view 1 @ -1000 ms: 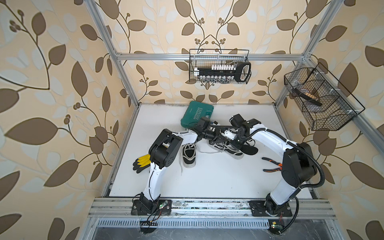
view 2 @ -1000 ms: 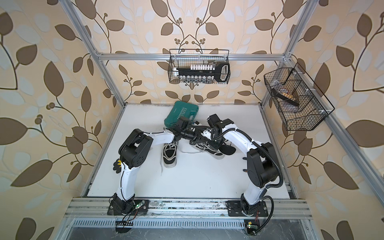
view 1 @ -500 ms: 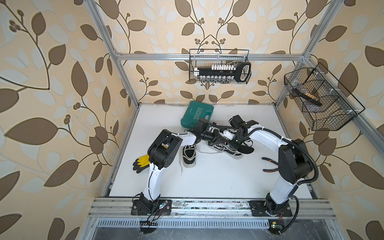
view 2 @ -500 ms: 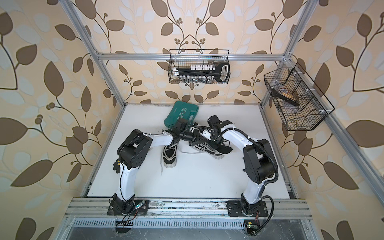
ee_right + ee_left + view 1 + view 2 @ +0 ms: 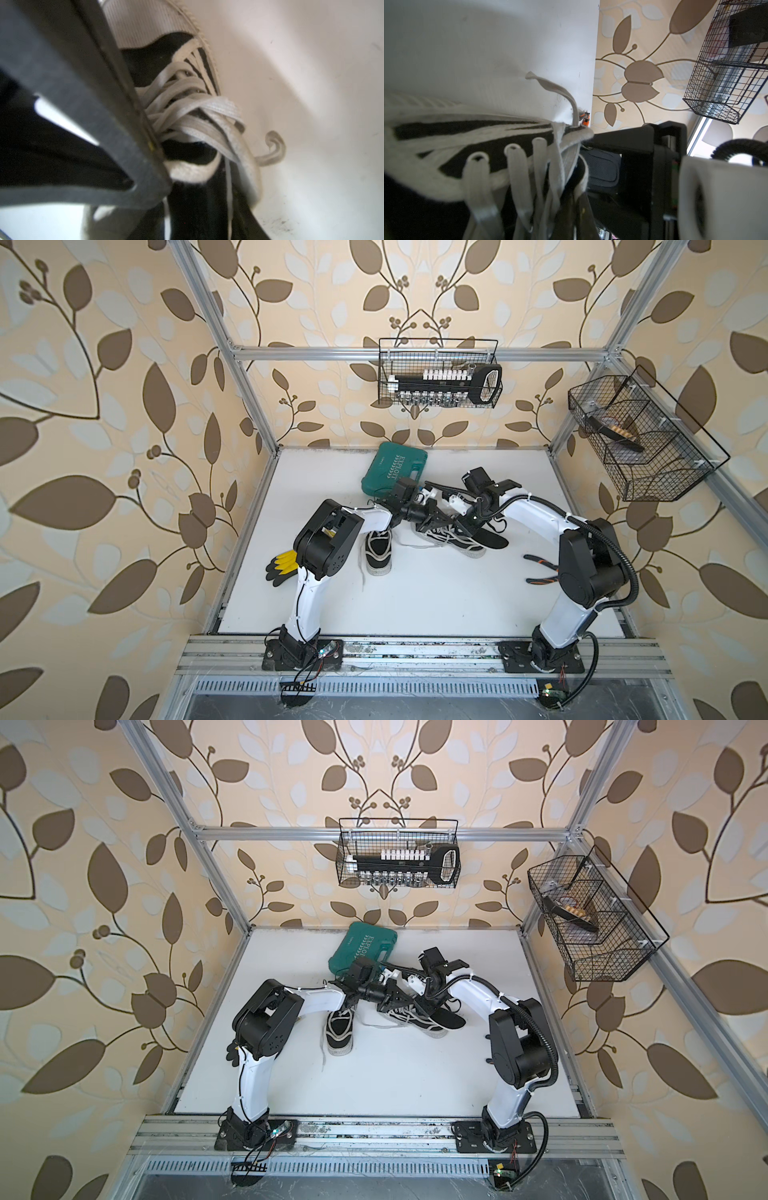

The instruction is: Insert the insole into the shoe

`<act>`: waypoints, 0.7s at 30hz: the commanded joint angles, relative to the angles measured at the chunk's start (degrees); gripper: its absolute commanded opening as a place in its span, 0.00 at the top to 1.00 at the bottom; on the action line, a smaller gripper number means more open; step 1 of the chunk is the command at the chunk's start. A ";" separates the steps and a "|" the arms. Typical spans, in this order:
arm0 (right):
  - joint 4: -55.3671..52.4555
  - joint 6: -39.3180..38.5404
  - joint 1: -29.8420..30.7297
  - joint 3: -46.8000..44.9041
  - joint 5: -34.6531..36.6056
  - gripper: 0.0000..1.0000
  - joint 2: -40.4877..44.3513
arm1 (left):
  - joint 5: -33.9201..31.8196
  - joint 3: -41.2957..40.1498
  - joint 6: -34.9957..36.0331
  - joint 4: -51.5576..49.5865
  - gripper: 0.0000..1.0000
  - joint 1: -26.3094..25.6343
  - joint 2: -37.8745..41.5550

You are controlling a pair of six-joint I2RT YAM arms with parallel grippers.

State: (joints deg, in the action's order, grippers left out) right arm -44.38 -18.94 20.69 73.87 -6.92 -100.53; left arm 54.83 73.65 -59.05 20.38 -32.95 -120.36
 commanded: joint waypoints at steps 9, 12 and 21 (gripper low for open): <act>-7.04 -0.16 0.21 -5.03 5.24 0.09 11.37 | 0.28 1.58 3.02 -3.48 1.00 -0.17 4.01; -8.00 -1.74 0.06 -6.98 7.80 0.06 12.87 | 0.35 1.83 3.24 -3.94 1.00 -0.17 3.92; -6.23 -5.95 -0.65 -9.94 11.53 0.04 12.20 | 0.54 2.60 3.89 -5.26 1.00 -0.23 3.92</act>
State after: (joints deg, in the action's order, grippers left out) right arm -50.41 -22.55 20.60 64.12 1.78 -87.42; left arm 54.85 74.37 -56.93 16.01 -32.95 -120.05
